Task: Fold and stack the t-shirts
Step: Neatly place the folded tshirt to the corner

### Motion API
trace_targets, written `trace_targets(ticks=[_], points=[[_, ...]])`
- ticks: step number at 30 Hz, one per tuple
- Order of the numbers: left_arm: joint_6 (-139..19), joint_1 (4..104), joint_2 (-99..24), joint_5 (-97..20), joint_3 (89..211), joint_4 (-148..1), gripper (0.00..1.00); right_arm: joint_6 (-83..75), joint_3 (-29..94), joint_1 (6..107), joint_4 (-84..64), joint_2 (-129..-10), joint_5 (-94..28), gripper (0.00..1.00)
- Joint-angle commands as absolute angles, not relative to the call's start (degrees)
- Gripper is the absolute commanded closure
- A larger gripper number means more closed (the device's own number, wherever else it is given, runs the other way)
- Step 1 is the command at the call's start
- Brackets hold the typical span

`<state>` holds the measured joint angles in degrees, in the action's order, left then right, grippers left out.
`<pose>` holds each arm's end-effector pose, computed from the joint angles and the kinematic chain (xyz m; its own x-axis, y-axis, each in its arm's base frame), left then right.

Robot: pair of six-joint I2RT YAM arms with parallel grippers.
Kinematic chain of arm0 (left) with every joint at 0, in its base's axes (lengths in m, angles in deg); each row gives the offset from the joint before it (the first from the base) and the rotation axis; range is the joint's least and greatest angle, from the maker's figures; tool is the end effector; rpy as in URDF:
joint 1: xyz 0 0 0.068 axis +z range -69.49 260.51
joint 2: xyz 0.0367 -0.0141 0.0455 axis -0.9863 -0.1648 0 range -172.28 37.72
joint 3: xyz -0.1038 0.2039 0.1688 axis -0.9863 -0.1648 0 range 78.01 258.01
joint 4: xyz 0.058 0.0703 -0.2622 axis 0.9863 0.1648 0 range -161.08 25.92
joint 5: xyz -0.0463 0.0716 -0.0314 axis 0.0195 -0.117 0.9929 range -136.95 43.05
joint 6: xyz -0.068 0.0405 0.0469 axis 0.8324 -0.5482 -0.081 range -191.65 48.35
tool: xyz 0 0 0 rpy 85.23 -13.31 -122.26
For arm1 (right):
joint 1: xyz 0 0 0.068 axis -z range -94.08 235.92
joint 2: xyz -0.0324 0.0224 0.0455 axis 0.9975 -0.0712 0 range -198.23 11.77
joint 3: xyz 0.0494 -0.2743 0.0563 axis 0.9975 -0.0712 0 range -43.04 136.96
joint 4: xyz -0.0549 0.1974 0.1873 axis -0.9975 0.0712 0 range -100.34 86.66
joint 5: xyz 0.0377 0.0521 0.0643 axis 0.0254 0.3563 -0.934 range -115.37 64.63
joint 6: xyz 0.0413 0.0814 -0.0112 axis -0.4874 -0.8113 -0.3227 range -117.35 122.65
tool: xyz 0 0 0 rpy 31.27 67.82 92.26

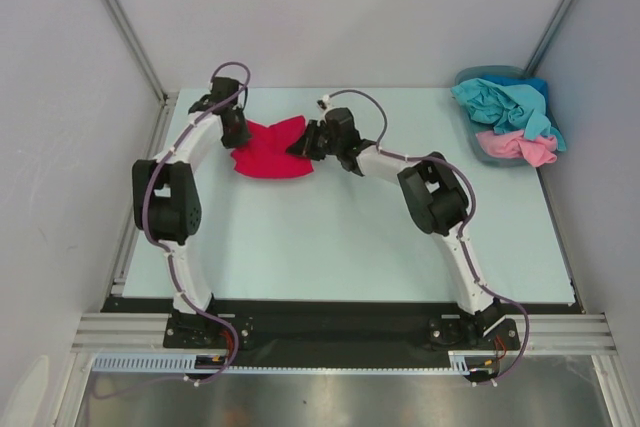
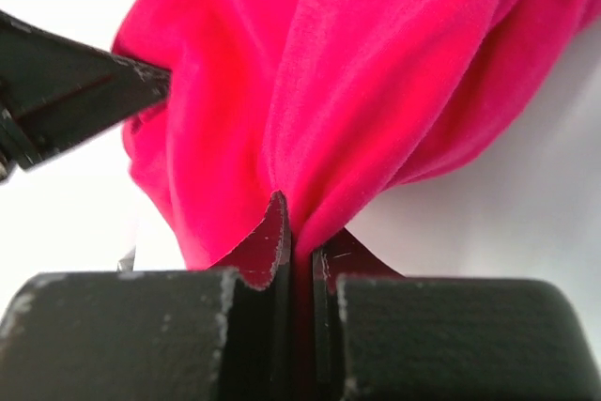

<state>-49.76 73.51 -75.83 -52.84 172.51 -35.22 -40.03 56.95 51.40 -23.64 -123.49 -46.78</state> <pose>0.4847 -0.0510 0.2097 -0.7770 -0.2783 -0.5646 -0.2447 0.9600 -0.1364 0.4811 0.3674 0.1488 -0.7733 0.2340 -0.5892 -0.3840 0.5667 0.7290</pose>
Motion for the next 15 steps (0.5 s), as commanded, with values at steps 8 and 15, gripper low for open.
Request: trace_targets(ticks=[8,15], points=[[-49.1,81.9,-75.9,-63.6,174.0,-23.2,1.0,-43.1,61.5,46.6,-22.8,-125.7,-46.5,1.0],[-47.0,84.5,-76.9,-66.8,171.8,-23.0,1.0,-43.9,63.6,44.4,-21.5,-127.4,-47.1,1.0]])
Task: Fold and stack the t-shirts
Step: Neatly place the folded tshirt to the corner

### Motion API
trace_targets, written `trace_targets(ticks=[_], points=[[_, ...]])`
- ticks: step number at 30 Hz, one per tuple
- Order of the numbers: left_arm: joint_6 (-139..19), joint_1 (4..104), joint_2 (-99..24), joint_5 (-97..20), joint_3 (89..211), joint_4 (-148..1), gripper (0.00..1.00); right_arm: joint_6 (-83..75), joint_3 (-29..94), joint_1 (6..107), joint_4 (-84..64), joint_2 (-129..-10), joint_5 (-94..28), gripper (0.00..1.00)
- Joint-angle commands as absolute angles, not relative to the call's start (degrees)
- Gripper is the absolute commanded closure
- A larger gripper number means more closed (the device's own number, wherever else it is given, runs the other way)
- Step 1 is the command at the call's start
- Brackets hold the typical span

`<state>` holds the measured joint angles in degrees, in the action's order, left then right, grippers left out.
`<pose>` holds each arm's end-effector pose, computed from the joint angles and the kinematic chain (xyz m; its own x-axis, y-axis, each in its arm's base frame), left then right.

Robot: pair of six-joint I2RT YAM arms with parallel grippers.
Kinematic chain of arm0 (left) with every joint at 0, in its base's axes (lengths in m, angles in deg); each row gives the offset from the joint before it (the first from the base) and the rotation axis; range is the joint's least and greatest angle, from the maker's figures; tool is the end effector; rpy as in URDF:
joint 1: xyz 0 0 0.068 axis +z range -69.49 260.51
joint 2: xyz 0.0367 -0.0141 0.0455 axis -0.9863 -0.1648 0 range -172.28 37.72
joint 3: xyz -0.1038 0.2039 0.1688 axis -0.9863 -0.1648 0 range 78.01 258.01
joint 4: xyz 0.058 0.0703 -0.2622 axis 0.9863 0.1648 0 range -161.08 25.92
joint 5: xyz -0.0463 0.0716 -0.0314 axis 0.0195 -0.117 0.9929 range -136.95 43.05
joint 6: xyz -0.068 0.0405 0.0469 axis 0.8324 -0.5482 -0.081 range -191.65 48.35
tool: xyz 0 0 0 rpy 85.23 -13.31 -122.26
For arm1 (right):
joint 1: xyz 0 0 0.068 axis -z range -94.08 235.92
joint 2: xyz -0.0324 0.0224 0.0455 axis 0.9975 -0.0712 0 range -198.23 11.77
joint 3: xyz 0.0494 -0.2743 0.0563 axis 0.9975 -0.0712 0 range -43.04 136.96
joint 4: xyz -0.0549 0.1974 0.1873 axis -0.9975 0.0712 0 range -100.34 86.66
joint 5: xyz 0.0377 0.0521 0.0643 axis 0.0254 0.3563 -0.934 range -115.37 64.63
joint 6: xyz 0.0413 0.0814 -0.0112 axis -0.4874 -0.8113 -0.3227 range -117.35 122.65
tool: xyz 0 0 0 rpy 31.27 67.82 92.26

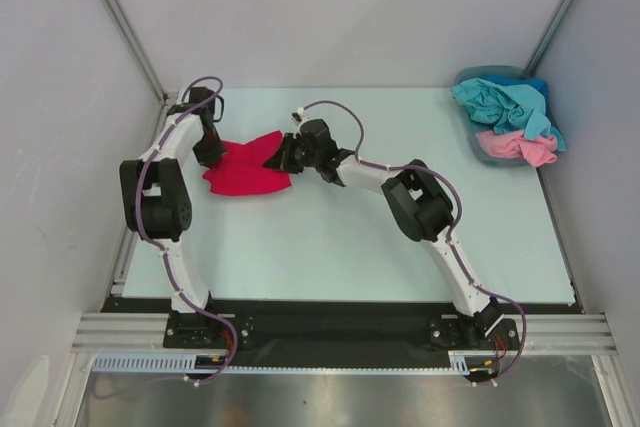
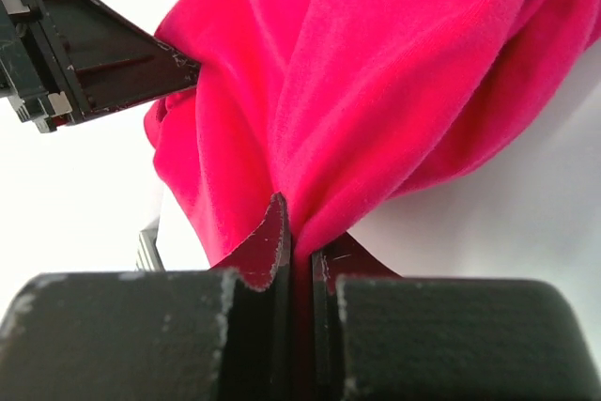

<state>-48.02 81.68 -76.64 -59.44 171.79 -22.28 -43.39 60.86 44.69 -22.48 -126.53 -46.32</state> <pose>0.4542 0.0271 0.1841 -0.8188 -0.4082 -0.4036 -0.4631 0.8852 0.0443 0.4439 0.4282 0.1411 -0.8199 0.1752 -0.5450 -0.3950 0.5159 0.7601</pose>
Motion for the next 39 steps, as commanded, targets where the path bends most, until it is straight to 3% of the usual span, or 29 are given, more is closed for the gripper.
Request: trace_targets(ticks=[1,21,29,39], points=[[-47.0,84.9,-77.0,-67.2,171.9,-22.7,1.0,-44.1,64.0,44.0,-21.3,-127.6,-47.2,1.0],[-45.8,91.6,-75.2,-75.2,171.9,-18.3,1.0,-46.7,67.1,40.2,-20.3,-131.7,-51.1,1.0],[-49.5,94.1,-68.3,-61.2,164.3,-29.7,1.0,-50.5,65.9,40.0,-30.1,-132.9,-58.4,1.0],[-52.8,94.5,-61.2,-56.7,154.1,-44.4,1.0,-52.0,69.1,40.4,-34.6,-135.5,-62.2,1.0]])
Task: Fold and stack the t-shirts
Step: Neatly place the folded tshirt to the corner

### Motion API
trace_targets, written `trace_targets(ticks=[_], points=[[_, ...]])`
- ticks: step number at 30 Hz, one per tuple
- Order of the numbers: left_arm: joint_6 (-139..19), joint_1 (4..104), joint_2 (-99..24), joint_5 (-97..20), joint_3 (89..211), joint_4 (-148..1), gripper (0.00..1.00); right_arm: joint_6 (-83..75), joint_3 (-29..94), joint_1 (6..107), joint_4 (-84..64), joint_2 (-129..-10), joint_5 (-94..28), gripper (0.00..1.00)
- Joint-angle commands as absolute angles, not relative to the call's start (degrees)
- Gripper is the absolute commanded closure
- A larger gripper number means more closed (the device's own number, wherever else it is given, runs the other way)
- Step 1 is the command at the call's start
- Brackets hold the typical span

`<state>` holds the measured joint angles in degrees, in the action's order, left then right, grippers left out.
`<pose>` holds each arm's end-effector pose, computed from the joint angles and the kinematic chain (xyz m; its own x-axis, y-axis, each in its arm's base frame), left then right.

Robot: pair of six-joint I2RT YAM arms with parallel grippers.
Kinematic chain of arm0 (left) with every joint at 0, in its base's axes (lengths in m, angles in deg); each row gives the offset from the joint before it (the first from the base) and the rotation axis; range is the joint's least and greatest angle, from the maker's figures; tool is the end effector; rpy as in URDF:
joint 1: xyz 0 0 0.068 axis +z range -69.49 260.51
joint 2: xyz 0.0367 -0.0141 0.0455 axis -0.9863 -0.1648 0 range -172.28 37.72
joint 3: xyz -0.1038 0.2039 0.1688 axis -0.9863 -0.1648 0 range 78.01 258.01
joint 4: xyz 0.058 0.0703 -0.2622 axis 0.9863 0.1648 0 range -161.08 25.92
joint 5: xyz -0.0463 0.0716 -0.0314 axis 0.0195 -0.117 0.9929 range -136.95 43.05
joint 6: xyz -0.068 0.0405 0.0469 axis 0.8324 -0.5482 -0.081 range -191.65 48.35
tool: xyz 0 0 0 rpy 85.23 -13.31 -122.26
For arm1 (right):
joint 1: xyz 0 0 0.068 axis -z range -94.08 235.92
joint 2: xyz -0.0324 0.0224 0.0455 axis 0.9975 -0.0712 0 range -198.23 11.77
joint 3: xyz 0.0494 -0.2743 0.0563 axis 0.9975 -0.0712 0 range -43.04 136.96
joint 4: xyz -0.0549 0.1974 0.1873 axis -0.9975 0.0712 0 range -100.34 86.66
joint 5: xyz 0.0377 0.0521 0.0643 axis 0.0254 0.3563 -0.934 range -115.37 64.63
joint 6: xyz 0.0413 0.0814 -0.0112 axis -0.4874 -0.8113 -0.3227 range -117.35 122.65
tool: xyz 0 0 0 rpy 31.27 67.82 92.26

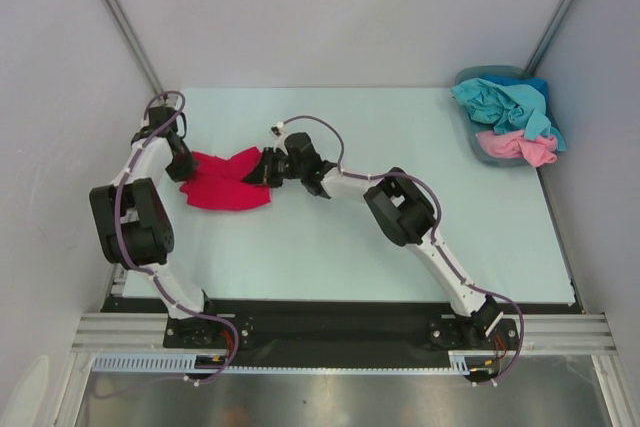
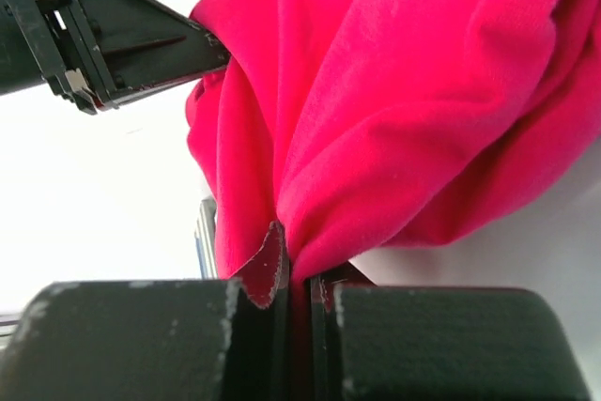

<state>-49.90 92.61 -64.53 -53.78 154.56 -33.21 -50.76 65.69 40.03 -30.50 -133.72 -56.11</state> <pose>0.3990 0.0955 0.1837 -0.7170 -0.5301 -0.4527 -0.5659 0.8218 -0.0660 0.4098 0.4833 0.1195 -0.8878 0.0756 -0.4541 -0.4115 0.3117 0.8564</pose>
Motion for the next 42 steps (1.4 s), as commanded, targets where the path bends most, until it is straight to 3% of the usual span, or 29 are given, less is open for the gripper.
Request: trace_targets(ticks=[1,9,10,11,12,14,15,17,19,26,32,37,42], points=[[-52.9,94.6,-61.9,-56.8,154.6,-44.0,1.0,-52.4,70.2,40.5,-34.4,-136.8,-63.1,1.0],[-51.6,95.2,-67.9,-70.3,160.2,-33.0,1.0,-52.6,76.8,39.6,-30.9,-140.7,-64.2,1.0],[-51.5,95.3,-67.8,-70.8,159.9,-32.9,1.0,-52.7,76.6,39.6,-30.9,-140.8,-64.1,0.95],[-51.4,95.4,-67.6,-71.1,159.7,-32.9,1.0,-52.6,76.5,39.6,-30.8,-140.7,-64.2,0.88],[-51.3,95.5,-67.7,-71.6,159.5,-32.6,1.0,-52.4,76.4,39.6,-30.5,-140.5,-64.1,0.69],[-51.1,95.7,-67.7,-71.9,159.7,-32.0,0.98,-52.3,76.2,39.6,-30.5,-140.2,-64.1,0.51],[-50.8,95.7,-67.7,-72.5,160.1,-31.3,0.94,-51.7,76.1,39.5,-30.1,-139.8,-63.8,0.22],[-50.4,95.7,-67.6,-72.8,160.4,-30.6,0.84,-51.1,74.6,39.6,-29.9,-138.8,-63.3,0.01],[-49.9,95.8,-67.2,-72.7,160.5,-30.0,0.7,-50.6,73.9,39.7,-29.8,-137.6,-62.5,0.0],[-49.8,95.7,-64.7,-72.3,159.5,-29.9,0.52,-49.1,69.2,39.7,-30.5,-133.7,-60.5,0.0],[-48.4,95.7,-61.9,-70.1,160.5,-28.7,0.51,-48.2,65.4,40.0,-30.9,-130.0,-59.6,0.0],[-48.1,92.7,-57.7,-59.9,159.8,-30.7,0.51,-46.5,60.6,41.0,-31.6,-125.4,-57.4,0.0],[-47.6,85.6,-54.5,-49.6,157.0,-35.6,0.51,-45.3,48.1,43.0,-34.8,-116.7,-53.0,0.0]])
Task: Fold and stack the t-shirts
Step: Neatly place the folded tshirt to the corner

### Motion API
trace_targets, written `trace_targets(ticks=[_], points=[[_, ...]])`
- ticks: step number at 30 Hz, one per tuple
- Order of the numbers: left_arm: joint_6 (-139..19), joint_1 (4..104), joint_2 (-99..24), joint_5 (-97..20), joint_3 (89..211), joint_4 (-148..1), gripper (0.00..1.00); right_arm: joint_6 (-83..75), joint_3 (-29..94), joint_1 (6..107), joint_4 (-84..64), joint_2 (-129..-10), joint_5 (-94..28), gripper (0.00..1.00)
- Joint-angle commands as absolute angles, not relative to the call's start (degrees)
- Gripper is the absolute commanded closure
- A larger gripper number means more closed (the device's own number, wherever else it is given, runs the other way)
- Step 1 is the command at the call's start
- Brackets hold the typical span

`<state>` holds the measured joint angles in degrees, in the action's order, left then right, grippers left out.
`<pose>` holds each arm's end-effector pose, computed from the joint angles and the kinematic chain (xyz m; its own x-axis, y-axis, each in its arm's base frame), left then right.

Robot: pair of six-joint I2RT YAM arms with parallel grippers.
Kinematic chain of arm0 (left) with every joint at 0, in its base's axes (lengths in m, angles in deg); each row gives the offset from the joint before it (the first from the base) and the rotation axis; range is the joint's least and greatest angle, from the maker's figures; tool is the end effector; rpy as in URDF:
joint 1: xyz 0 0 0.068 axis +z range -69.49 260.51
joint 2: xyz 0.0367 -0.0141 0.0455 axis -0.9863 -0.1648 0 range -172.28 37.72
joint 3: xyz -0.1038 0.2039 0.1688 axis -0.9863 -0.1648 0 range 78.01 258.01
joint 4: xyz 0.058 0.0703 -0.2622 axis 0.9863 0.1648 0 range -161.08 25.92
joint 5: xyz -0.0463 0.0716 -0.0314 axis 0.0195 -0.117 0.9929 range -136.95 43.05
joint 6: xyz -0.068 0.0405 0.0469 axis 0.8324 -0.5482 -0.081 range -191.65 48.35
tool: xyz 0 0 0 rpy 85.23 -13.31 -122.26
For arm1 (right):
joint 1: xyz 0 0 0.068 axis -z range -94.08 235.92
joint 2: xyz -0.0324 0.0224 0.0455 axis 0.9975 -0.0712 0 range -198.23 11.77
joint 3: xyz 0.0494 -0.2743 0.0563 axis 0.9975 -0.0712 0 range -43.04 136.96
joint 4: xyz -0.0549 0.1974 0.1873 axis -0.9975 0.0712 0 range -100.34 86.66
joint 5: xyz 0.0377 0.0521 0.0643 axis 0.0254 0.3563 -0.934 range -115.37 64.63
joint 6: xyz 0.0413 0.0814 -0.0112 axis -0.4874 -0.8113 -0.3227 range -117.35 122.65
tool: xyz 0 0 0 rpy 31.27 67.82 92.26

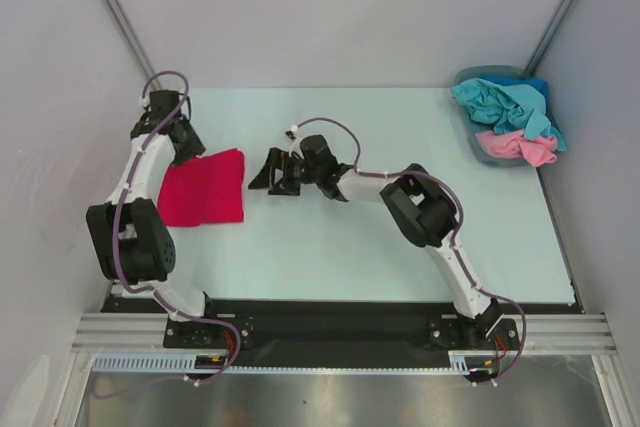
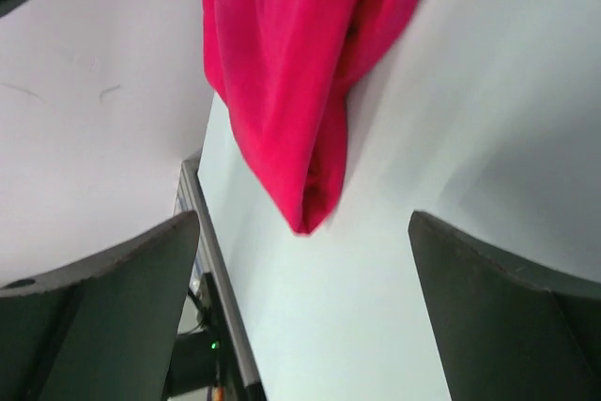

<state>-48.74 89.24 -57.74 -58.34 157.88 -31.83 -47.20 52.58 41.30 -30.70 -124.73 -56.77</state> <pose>0.3969 0.0774 0.2487 -0.6427 -0.4849 -0.5932 -0.5552 0.8283 -0.0755 0.3919 0.4471 0.1265 -0.8846 0.0436 -0.4644 -0.4199 0.3590 0.8336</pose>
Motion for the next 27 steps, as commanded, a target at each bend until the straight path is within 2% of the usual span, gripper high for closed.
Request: trace_targets(ticks=[1,9,22,27], points=[[-47.5,83.6,-54.6,-49.1,156.8,-35.6,0.51,-45.5,45.5,43.6,-35.6,-115.4,-52.4,0.0],[-42.8,75.9,-55.3,-50.3,150.7,-35.7,0.54,-48.0,27.9,48.4,-44.0,-106.3,-50.5,0.0],[-39.8,65.5,-60.8,-44.0,144.5,-44.3,0.55,-46.8,18.7,52.0,-45.1,-97.8,-49.8,0.0],[-39.5,64.5,-62.9,-44.1,143.5,-45.2,0.56,-47.0,16.8,53.3,-45.8,-95.5,-50.2,0.0]])
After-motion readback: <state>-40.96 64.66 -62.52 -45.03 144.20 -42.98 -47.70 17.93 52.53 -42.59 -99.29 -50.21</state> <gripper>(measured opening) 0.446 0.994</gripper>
